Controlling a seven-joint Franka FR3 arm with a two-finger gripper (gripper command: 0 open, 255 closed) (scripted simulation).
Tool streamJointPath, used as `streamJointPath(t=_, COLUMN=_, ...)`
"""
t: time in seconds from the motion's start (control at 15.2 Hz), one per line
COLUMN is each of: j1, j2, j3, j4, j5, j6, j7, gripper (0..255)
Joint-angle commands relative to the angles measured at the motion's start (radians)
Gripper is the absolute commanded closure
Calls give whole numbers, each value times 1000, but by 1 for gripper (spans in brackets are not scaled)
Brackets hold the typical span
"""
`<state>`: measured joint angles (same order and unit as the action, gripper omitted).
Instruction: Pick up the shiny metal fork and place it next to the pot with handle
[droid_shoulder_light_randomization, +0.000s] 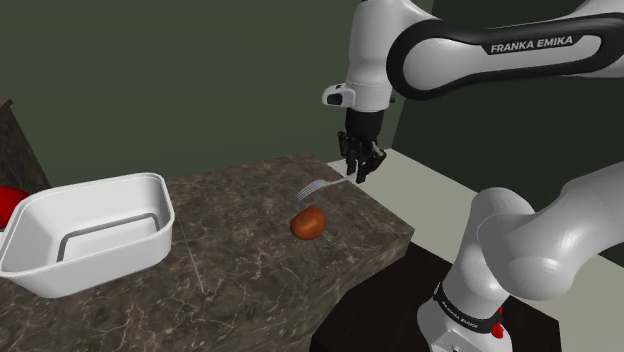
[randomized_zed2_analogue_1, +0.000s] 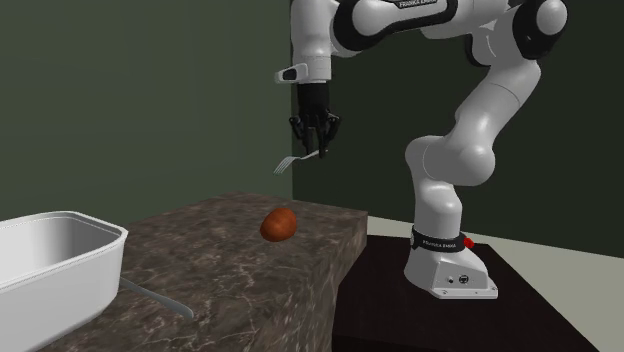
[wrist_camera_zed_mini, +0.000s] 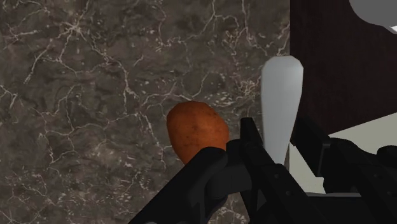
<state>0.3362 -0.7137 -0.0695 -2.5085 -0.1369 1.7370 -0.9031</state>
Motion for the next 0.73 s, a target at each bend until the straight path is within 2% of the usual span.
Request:
streamJointPath(t=0.0, j1=0, j2=4, j3=1, j4=29, j5=1, j6=-26, j7=-3, gripper=255)
streamJointPath(t=0.4, j1=1, j2=8, j3=4, j4=100, j5=5, j6=-93, j7=-9, gripper=255)
streamJointPath(t=0.66, j1=29, j2=139, j3=54, j4=191, j5=42, j6=-59, j7=54, gripper=255)
